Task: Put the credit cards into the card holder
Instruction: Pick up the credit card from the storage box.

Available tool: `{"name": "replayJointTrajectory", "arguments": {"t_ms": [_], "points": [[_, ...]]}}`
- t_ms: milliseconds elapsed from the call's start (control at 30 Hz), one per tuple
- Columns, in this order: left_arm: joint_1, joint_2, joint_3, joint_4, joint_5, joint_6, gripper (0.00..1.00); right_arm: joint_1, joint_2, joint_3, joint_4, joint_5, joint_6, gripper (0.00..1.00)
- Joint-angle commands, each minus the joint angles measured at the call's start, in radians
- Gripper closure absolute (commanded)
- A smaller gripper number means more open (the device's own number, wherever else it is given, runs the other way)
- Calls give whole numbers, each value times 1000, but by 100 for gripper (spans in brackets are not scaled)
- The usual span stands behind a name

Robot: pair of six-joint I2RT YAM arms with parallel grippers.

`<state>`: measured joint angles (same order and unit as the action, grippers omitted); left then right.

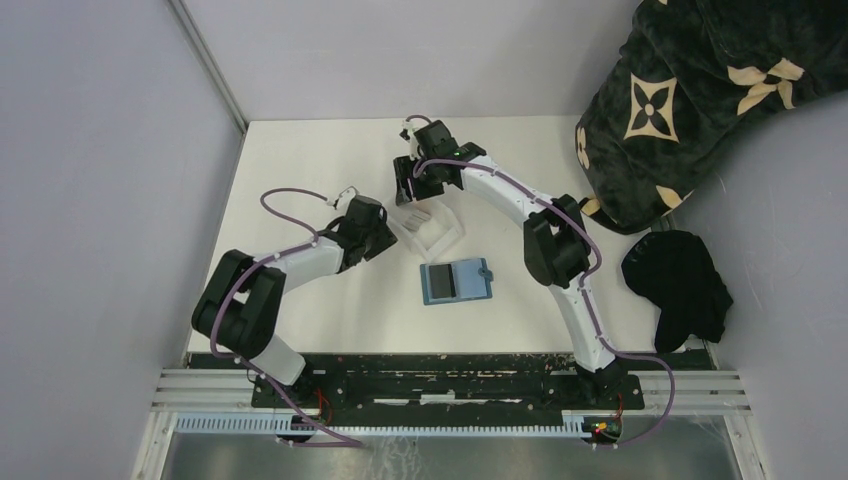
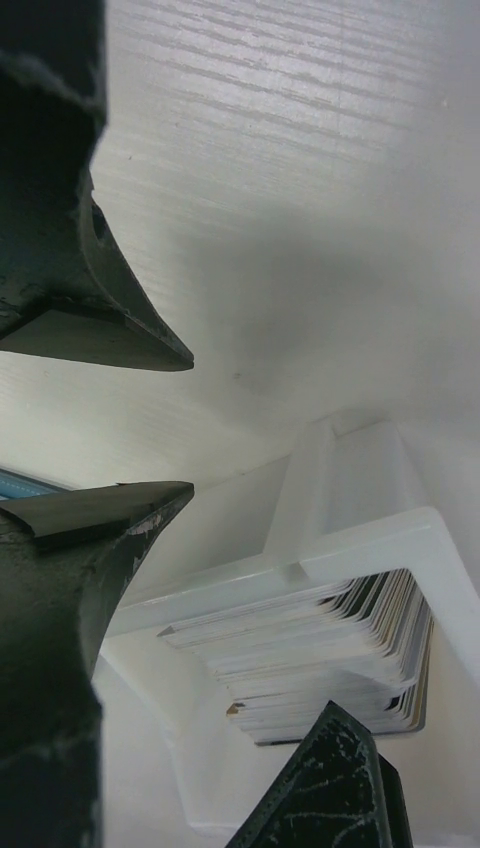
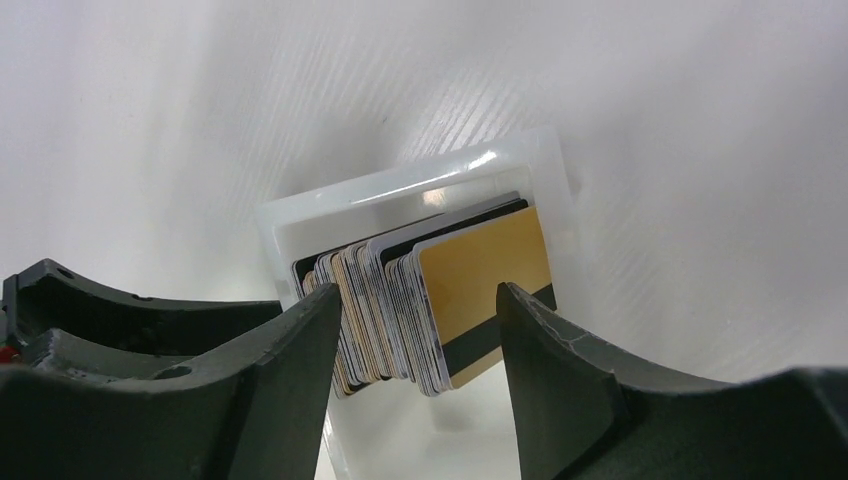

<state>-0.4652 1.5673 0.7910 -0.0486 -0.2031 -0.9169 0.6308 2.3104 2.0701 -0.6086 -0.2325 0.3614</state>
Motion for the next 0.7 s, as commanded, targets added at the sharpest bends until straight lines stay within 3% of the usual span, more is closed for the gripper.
{"name": "replayJointTrajectory", "arguments": {"t_ms": [0, 367, 667], "points": [[21, 38, 46, 46, 31, 60, 48, -14, 42, 88, -39, -30, -13, 35], [38, 131, 100, 80, 94, 84, 47, -15, 63, 78, -87, -59, -12, 36], [42, 169, 130, 87, 118, 96, 47, -15, 40, 76, -85, -100, 24, 47]]}}
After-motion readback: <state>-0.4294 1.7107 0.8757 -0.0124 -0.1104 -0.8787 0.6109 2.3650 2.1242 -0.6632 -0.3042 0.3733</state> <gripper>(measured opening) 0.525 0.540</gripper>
